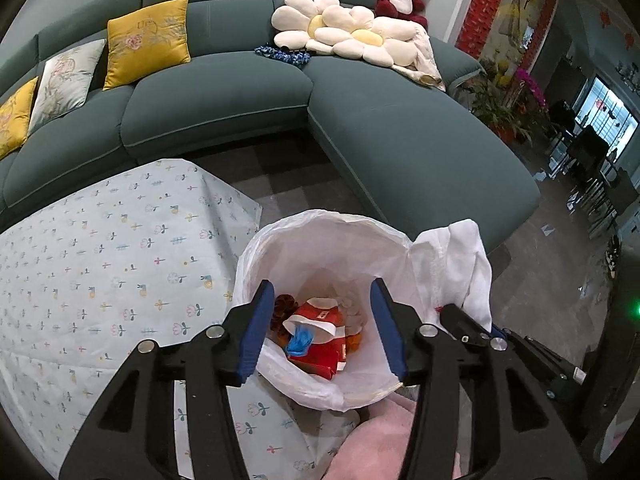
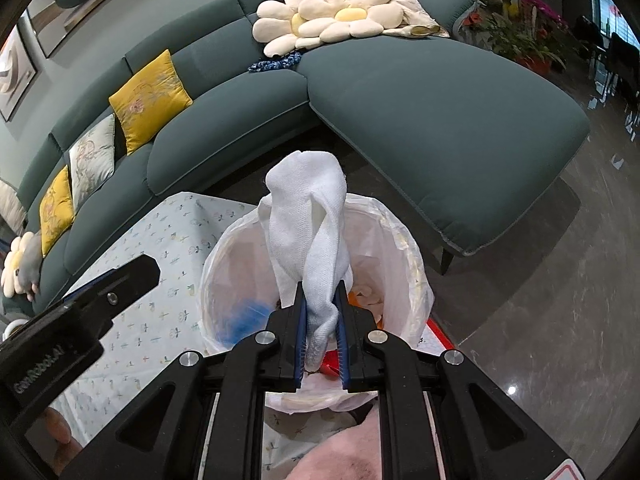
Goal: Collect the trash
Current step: 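Carry the blue strap and white sock over the wastebasket, then open the left gripper to drop the strap while right drops the sock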
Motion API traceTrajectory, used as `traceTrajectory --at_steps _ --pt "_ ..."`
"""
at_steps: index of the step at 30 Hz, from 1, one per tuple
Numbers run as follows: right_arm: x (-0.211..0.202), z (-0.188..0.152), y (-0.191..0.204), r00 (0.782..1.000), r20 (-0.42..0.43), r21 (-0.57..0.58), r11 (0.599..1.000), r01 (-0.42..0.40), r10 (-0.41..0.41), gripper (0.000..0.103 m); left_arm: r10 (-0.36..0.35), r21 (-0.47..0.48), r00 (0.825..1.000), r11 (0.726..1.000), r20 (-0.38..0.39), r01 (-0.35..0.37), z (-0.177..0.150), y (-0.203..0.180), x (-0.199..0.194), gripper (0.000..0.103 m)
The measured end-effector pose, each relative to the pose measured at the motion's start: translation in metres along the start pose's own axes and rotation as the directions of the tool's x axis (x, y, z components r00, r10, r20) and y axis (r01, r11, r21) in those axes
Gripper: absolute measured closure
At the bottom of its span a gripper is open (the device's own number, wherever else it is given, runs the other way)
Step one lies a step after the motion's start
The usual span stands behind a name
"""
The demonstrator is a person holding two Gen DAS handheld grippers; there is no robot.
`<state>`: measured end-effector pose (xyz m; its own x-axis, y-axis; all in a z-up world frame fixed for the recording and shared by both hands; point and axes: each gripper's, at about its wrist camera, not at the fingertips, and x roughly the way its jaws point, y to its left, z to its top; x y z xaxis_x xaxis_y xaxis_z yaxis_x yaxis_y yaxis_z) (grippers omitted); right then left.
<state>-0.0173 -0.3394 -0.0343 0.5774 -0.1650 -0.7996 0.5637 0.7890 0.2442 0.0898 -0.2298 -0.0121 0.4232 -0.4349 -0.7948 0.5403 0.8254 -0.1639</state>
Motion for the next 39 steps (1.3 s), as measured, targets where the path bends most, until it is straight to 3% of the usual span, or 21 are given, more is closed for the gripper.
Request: traceTrajectory --at_steps 19,26,30,34,39 --pt "0.005 0.004 0.018 1.0 -0.011 -0.042 0.999 -0.018 0.018 0.09 0.067 -0.011 0.998 0.998 -0.002 -0.067 -0.007 0.019 -0.002 0.049" --pt "0.003 0.009 0.027 1.0 -0.001 -0.063 0.998 -0.019 0.019 0.083 0.093 -0.03 0.996 0.995 -0.003 -0.093 -0.011 0.03 -0.003 0.046" --pt "0.001 0.01 0.029 1.0 0.008 -0.067 0.998 -0.012 0.012 0.073 0.118 -0.044 0.993 0.992 -0.001 -0.118 -0.014 0.037 -0.005 0.038" --pt "0.0 0.006 0.032 1.0 0.003 -0.084 0.996 -0.007 0.007 0.069 0.128 -0.045 0.992 0.991 -0.002 -0.128 -0.018 0.042 -0.007 0.037" --pt "-0.005 0.001 0.037 1.0 0.004 -0.111 0.994 0.003 -0.002 0.055 0.146 -0.047 0.989 0.988 0.0 -0.146 -0.024 0.047 -0.011 0.033"
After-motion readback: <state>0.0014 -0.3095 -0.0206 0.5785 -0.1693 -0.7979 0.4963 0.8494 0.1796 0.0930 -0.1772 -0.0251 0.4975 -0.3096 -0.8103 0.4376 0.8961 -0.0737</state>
